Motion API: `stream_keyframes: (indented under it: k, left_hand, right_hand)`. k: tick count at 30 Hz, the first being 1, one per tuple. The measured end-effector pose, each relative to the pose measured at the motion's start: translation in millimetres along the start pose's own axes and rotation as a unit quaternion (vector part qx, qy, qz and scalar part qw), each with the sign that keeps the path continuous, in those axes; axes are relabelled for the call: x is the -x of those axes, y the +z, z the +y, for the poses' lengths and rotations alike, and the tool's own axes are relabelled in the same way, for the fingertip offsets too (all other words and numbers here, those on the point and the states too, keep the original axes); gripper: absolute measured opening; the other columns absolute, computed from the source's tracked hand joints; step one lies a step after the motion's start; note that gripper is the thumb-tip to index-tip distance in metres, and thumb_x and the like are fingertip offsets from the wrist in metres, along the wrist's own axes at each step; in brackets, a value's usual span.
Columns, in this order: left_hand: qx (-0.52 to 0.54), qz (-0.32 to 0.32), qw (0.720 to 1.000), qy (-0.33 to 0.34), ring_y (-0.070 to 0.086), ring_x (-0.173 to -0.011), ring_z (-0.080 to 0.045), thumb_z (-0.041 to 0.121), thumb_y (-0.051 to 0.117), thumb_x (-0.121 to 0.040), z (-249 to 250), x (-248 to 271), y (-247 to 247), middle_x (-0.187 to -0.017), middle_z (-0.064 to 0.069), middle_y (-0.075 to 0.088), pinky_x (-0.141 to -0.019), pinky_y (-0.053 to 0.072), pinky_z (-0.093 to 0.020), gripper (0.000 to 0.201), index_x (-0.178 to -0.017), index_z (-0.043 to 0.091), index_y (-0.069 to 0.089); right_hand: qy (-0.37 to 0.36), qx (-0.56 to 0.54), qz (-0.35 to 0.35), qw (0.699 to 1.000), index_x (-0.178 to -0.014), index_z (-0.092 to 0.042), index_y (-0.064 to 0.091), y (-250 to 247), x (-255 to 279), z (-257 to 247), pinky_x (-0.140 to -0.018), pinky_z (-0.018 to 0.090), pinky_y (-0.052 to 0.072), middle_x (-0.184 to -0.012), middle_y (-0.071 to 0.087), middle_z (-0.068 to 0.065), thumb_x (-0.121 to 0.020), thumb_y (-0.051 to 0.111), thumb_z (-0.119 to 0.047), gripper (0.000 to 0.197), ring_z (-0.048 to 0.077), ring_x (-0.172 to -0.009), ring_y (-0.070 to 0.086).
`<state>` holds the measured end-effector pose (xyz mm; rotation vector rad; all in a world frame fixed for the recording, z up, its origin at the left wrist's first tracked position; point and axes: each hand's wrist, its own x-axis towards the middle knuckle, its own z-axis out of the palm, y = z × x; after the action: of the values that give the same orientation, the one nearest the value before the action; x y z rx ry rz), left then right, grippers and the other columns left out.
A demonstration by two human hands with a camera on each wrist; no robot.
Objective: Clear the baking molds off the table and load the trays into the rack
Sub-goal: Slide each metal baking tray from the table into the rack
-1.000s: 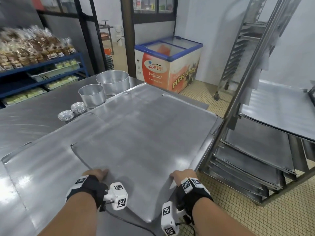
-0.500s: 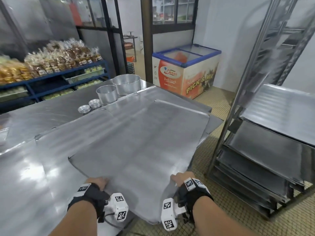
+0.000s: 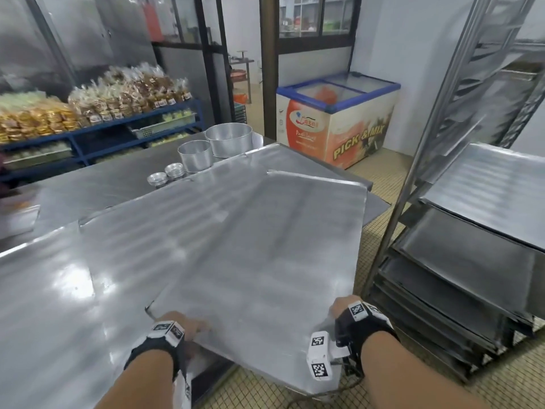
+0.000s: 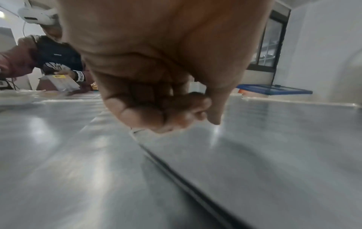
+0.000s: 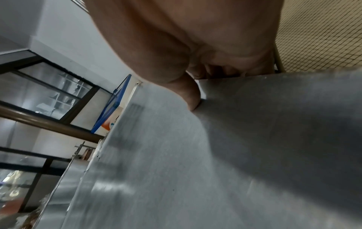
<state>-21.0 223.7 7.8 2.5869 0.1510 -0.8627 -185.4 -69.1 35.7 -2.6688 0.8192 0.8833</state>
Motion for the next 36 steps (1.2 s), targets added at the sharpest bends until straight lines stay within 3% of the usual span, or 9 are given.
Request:
stream_keyframes:
  k: [2, 8, 12, 16, 19, 24, 29, 31, 36]
  left_hand:
    - [-0.05, 0.031, 0.998, -0.001, 0.07, -0.088, -0.029, 0.049, 0.068, -0.084, 9.8, -7.6, -15.6, -0.094, -0.014, 0.074, -0.076, 0.054, -0.032, 0.038, -0.071, 0.013, 0.064]
    - [-0.055, 0.081, 0.995, 0.038, 0.064, -0.093, -0.031, 0.036, 0.072, -0.083, 54.0, -29.2, -48.7, -0.101, -0.014, 0.067, -0.073, 0.048, -0.029, 0.034, -0.097, 0.006, 0.066]
    - [-0.064, 0.056, 0.995, 0.045, 0.065, -0.105, -0.031, 0.038, 0.077, -0.075, 73.3, -55.5, -50.3, -0.104, -0.012, 0.067, -0.086, 0.053, -0.033, 0.038, -0.095, 0.011, 0.058]
    - [-0.051, -0.008, 0.996, 0.066, 0.072, -0.086, -0.025, 0.047, 0.066, -0.048, 82.2, -83.0, -45.5, -0.087, -0.006, 0.075, -0.084, 0.058, -0.033, 0.045, -0.081, 0.016, 0.073]
    - [-0.06, -0.019, 0.995, 0.071, 0.068, -0.099, -0.027, 0.054, 0.066, -0.066, 83.2, -88.0, -43.2, -0.097, -0.005, 0.069, -0.091, 0.053, -0.032, 0.032, -0.071, 0.022, 0.064]
    - [0.035, -0.039, 0.997, 0.062, 0.058, -0.12, -0.035, 0.046, 0.066, -0.087, 82.4, -104.2, -40.1, -0.129, -0.016, 0.062, -0.099, 0.046, -0.035, 0.04, -0.107, 0.011, 0.068]
    - [0.113, -0.034, 0.992, 0.049, 0.061, -0.114, -0.039, 0.066, 0.075, -0.06, 69.8, -133.1, -30.0, -0.127, -0.017, 0.065, -0.101, 0.048, -0.045, 0.091, -0.127, 0.007, 0.061]
    - [0.15, -0.03, 0.987, 0.046, 0.061, -0.116, -0.039, 0.058, 0.08, -0.068, 69.0, -125.3, -31.6, -0.128, -0.018, 0.064, -0.1, 0.049, -0.044, 0.082, -0.126, 0.003, 0.063]
    - [0.217, -0.034, 0.975, 0.026, 0.062, -0.115, -0.038, 0.03, 0.079, -0.083, 61.4, -107.5, -27.6, -0.125, -0.025, 0.063, -0.081, 0.046, -0.036, 0.057, -0.121, -0.008, 0.063]
  right_hand:
    - [0.056, -0.057, -0.009, 0.997, -0.115, -0.013, 0.068, -6.0, 5.3, 8.8, -0.074, 0.027, 0.05, -0.117, 0.07, 0.008, -0.071, 0.075, -0.025, 0.046, 0.025, -0.102, 0.068]
    - [0.129, -0.087, 0.003, 0.988, -0.111, -0.011, 0.07, -15.4, -0.9, 19.9, -0.072, 0.028, 0.047, -0.114, 0.07, 0.008, -0.071, 0.074, -0.021, 0.041, 0.027, -0.101, 0.068]
    - [0.162, -0.111, 0.011, 0.98, -0.108, -0.009, 0.07, -19.7, 1.1, 16.8, -0.067, 0.028, 0.047, -0.106, 0.071, 0.008, -0.071, 0.072, -0.021, 0.04, 0.027, -0.089, 0.068]
    - [0.203, -0.154, 0.012, 0.967, -0.109, -0.005, 0.069, -15.6, -1.8, 9.9, -0.066, 0.026, 0.047, -0.102, 0.071, 0.01, -0.069, 0.073, -0.018, 0.042, 0.027, -0.087, 0.071]
    - [0.236, -0.176, 0.026, 0.955, -0.11, -0.005, 0.069, -7.6, -11.6, 5.9, -0.07, 0.023, 0.046, -0.103, 0.068, 0.009, -0.07, 0.073, -0.017, 0.042, 0.026, -0.082, 0.066]
    - [0.27, -0.192, 0.051, 0.942, -0.129, -0.003, 0.059, 3.5, -36.9, 5.1, -0.079, 0.013, 0.048, -0.133, 0.06, 0.013, -0.093, 0.056, -0.017, 0.039, 0.028, -0.123, 0.058]
    - [0.33, -0.363, 0.159, 0.857, -0.132, -0.004, 0.057, 5.8, -38.0, -2.8, -0.096, 0.026, 0.046, -0.134, 0.059, 0.012, -0.097, 0.048, -0.01, 0.037, 0.027, -0.125, 0.056]
    - [0.325, -0.368, 0.165, 0.855, -0.132, -0.004, 0.058, 9.3, -37.0, -0.9, -0.095, 0.026, 0.047, -0.133, 0.059, 0.013, -0.098, 0.046, -0.009, 0.037, 0.027, -0.124, 0.057]
    - [0.358, -0.503, 0.171, 0.768, -0.115, 0.009, 0.062, 15.6, -23.2, 0.9, -0.084, 0.028, 0.049, -0.127, 0.06, 0.023, -0.096, 0.046, -0.008, 0.03, 0.036, -0.118, 0.058]
